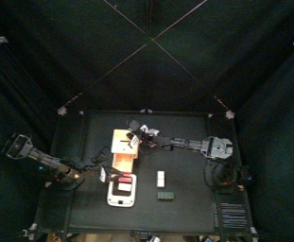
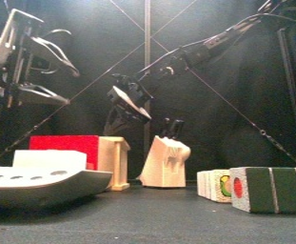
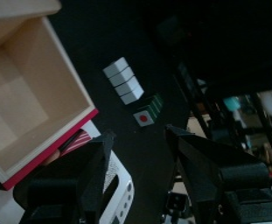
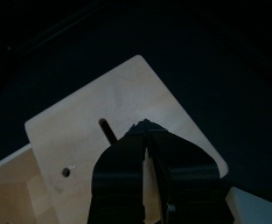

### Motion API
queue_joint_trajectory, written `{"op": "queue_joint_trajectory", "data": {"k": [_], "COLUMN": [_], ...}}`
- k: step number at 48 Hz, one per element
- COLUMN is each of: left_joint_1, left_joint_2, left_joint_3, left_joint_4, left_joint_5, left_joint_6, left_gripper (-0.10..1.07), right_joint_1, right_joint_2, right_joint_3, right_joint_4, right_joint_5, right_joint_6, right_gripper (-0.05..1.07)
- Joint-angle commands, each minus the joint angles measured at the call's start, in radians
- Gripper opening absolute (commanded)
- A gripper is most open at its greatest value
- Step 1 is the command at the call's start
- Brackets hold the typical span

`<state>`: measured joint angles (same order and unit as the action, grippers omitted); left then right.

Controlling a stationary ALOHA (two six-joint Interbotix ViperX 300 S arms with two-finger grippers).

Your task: Grab salmon

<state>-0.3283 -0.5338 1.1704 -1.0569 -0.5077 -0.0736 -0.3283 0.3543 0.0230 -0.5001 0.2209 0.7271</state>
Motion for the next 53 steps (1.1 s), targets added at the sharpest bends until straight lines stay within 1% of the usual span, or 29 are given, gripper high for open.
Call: {"op": "queue_joint_trajectory", "data": {"k": [1, 5, 10, 13, 18, 19, 24, 27, 34, 38, 47, 53], "left_joint_1": [0.035, 0.066, 0.1, 0.12, 0.147, 0.15, 0.167, 0.178, 0.19, 0.195, 0.19, 0.187], "left_joint_2": [-0.072, -0.152, -0.232, -0.272, -0.301, -0.304, -0.304, -0.304, -0.31, -0.31, -0.31, -0.31], "left_joint_3": [0.014, 0.035, 0.058, 0.074, 0.087, 0.087, 0.087, 0.086, 0.067, 0.069, 0.1, 0.106], "left_joint_4": [0.115, 0.198, 0.308, 0.403, 0.534, 0.554, 0.64, 0.676, 0.719, 0.747, 0.811, 0.834], "left_joint_5": [-0.009, -0.006, -0.009, -0.009, -0.002, 0.0, 0.005, 0.006, 0.008, 0.008, 0.011, 0.011], "left_joint_6": [0.0, 0.009, 0.011, 0.009, 0.005, 0.005, 0.006, 0.005, 0.009, 0.009, 0.006, 0.008], "left_gripper": [0.87, 0.87, 0.87, 0.87, 0.87, 0.87, 0.87, 0.87, 0.87, 0.87, 0.87, 0.87], "right_joint_1": [0.009, 0.025, 0.063, 0.087, 0.152, 0.16, 0.244, 0.287, 0.376, 0.397, 0.433, 0.448], "right_joint_2": [-0.078, -0.098, -0.13, -0.15, -0.189, -0.193, -0.225, -0.233, -0.225, -0.215, -0.196, -0.175], "right_joint_3": [-0.011, 0.002, 0.034, 0.057, 0.106, 0.11, 0.147, 0.16, 0.181, 0.189, 0.213, 0.224], "right_joint_4": [-0.003, -0.009, -0.02, -0.017, -0.008, -0.006, 0.003, 0.003, 0.006, 0.005, 0.025, 0.031], "right_joint_5": [-0.021, -0.026, -0.026, -0.026, -0.029, -0.031, -0.054, -0.078, -0.086, -0.086, -0.084, -0.084], "right_joint_6": [0.0, 0.002, 0.003, 0.008, 0.012, 0.012, 0.009, 0.009, 0.011, 0.011, 0.011, 0.011], "right_gripper": [0.38, 0.38, 0.38, 0.38, 0.38, 0.38, 0.39, 0.4, 0.41, 0.41, 0.41, 0.45]}}
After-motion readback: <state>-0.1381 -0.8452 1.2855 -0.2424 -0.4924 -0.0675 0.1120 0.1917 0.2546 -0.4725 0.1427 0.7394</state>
